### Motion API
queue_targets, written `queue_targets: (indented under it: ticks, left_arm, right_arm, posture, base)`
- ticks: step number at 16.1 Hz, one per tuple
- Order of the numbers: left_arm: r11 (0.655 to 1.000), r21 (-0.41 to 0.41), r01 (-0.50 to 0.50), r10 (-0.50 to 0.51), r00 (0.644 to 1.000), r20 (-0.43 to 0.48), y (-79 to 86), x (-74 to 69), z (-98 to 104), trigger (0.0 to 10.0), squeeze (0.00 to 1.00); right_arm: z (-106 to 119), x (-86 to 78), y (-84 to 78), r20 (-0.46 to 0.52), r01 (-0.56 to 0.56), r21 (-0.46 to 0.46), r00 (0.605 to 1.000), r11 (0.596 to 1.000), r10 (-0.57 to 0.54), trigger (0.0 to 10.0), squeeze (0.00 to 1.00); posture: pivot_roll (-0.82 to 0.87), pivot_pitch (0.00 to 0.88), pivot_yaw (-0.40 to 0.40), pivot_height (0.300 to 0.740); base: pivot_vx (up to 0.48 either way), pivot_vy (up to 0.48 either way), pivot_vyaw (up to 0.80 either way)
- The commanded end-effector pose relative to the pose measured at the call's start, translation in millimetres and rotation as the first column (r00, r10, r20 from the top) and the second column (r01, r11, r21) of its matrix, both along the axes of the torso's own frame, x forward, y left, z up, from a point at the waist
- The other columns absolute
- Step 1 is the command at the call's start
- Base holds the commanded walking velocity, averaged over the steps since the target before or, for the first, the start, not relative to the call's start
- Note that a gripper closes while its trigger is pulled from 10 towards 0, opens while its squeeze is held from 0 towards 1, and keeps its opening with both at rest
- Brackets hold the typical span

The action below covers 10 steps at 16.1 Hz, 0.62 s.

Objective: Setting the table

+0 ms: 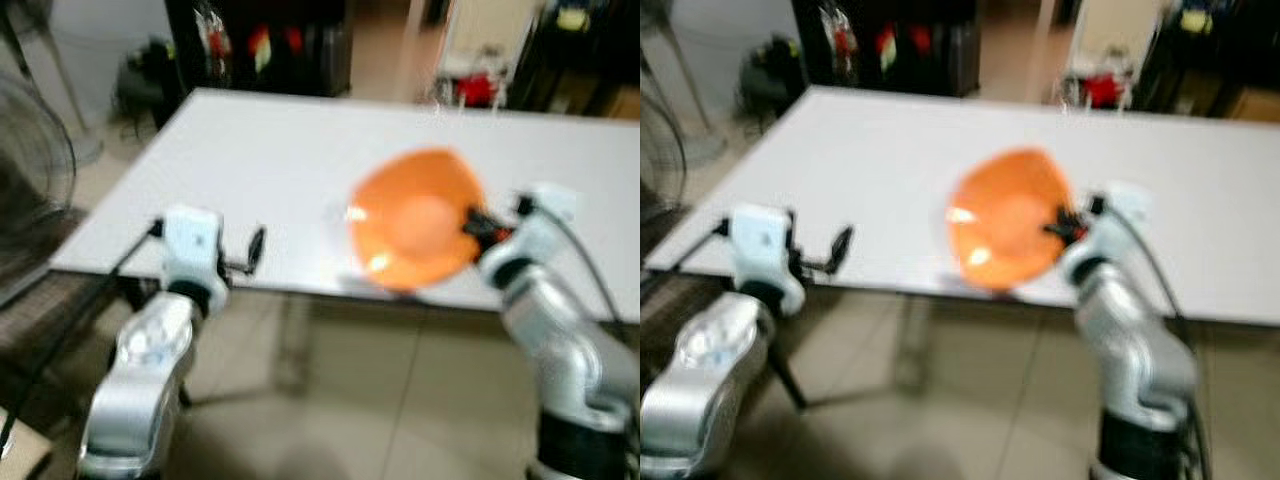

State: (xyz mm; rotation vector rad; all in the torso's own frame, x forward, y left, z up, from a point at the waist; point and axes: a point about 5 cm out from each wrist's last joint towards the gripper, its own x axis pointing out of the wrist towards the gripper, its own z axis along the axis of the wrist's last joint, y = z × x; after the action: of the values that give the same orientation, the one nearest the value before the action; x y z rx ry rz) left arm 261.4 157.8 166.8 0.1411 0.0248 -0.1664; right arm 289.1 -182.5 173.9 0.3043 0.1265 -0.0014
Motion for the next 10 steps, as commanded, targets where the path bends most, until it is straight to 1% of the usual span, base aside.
queue_targets:
  ticks: [1,10]
  left_arm:
    - [1.0,0.012,-0.02,0.02,1.0,0.013,6.2,-0.1,3.2,10.0,0.0]
    - [1.0,0.012,-0.009,0.009,1.0,0.019,5.7,2.7,5.4,10.0,0.0]
  right_arm:
    - [9.1,2.9,13.1,0.04,-0.052,0.018,0.998,0.998,0.051,10.0,0.0]
    - [9.1,3.5,13.6,0.042,-0.05,0.023,0.998,0.999,0.049,10.0,0.0]
  posture:
    - [-0.04,0.0,-0.024,0.74]
    - [-0.04,0.0,-0.017,0.74]
  base:
    - [0.326,0.0,0.0]
    - [0.323,0.0,0.0]
